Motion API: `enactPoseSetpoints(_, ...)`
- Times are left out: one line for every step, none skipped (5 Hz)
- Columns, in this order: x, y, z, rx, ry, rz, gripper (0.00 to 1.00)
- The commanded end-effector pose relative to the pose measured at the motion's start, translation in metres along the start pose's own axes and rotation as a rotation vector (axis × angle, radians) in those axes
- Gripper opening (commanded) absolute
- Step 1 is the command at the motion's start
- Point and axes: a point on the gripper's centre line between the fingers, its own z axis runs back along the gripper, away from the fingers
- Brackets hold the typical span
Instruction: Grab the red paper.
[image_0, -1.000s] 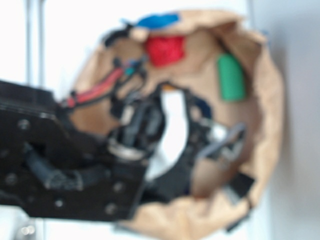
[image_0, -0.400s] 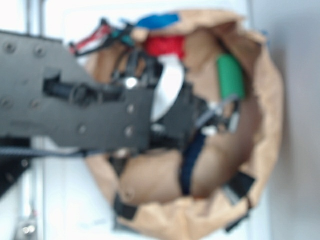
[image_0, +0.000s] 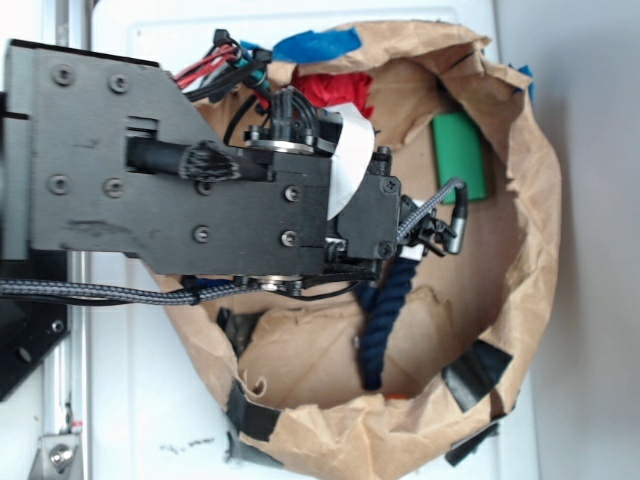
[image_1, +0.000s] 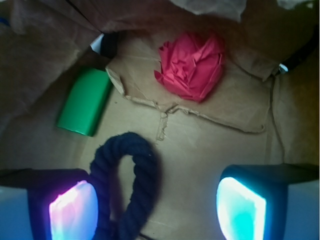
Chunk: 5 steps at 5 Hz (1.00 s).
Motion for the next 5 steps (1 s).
enactPoseSetpoints(0.032,-0.005,-0.010,0.016,-0.035,0.110,1.00)
enactPoseSetpoints(0.044,-0.009,-0.014,0.023,-0.036,0.125,1.00)
enactPoseSetpoints(0.050,-0.009,-0.016,0.028,-0.032,0.121,1.00)
enactPoseSetpoints(0.055,-0.010,-0.017,0.031,-0.031,0.121,1.00)
enactPoseSetpoints(0.057,-0.005,-0.020,0.049,-0.025,0.135,1.00)
